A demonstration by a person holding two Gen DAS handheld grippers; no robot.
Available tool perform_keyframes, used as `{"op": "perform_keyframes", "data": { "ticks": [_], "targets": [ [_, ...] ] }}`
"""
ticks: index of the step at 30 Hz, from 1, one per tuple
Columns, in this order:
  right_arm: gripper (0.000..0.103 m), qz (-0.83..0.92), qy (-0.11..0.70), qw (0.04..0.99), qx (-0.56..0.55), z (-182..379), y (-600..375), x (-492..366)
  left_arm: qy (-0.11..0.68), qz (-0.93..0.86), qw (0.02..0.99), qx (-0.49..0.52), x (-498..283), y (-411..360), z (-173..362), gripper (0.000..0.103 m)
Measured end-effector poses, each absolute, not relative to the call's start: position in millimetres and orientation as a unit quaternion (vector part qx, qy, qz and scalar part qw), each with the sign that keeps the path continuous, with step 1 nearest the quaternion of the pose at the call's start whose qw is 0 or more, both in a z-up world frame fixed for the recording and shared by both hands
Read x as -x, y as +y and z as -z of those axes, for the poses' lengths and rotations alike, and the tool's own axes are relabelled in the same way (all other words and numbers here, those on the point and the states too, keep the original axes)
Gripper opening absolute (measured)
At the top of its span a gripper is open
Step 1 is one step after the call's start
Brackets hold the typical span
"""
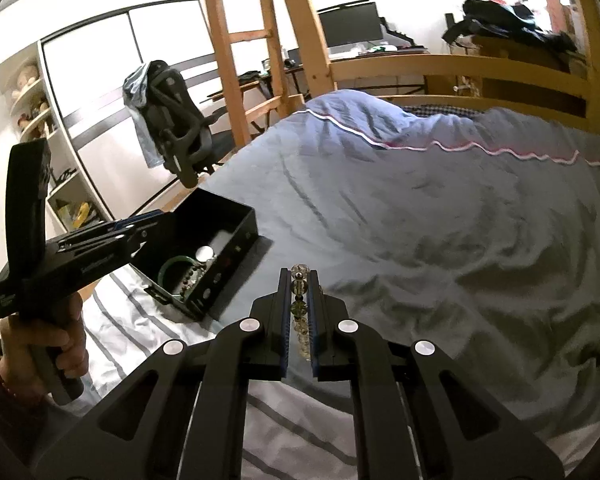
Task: Organize jewelry
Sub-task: 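Carry the silver ring toward the black box while the right tool carries the yellow bead bracelet, then open the left tool over the black box while the right tool releases its bracelet there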
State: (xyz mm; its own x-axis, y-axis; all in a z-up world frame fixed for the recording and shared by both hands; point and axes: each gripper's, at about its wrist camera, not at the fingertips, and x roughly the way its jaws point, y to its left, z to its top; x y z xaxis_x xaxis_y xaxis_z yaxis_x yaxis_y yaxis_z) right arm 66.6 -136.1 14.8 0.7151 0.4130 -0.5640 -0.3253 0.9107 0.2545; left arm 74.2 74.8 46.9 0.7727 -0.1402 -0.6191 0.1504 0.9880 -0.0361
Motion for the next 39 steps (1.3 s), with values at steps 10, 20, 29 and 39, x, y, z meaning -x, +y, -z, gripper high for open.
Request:
{"op": "perform_keyframes", "data": {
  "ticks": [10, 20, 29, 39],
  "targets": [
    [0.008, -0.215, 0.321, 0.921, -0.051, -31, -98, -88, 0.332, 0.054, 0.942, 0.010, -89, 106, -45, 0.020],
    [0.008, -0.246, 0.320, 0.913, -0.053, -41, -56, -119, 0.348, 0.041, 0.936, 0.040, -101, 136, -33, 0.020],
    [0.008, -0.290, 0.337, 0.893, -0.064, -40, -8, -152, 0.364, 0.013, 0.931, 0.024, -107, 144, -20, 0.020],
    [0.008, -0.314, 0.378, 0.870, -0.048, -25, 26, -176, 0.396, -0.035, 0.917, 0.028, -111, 162, -7, 0.020]
  ]
}}
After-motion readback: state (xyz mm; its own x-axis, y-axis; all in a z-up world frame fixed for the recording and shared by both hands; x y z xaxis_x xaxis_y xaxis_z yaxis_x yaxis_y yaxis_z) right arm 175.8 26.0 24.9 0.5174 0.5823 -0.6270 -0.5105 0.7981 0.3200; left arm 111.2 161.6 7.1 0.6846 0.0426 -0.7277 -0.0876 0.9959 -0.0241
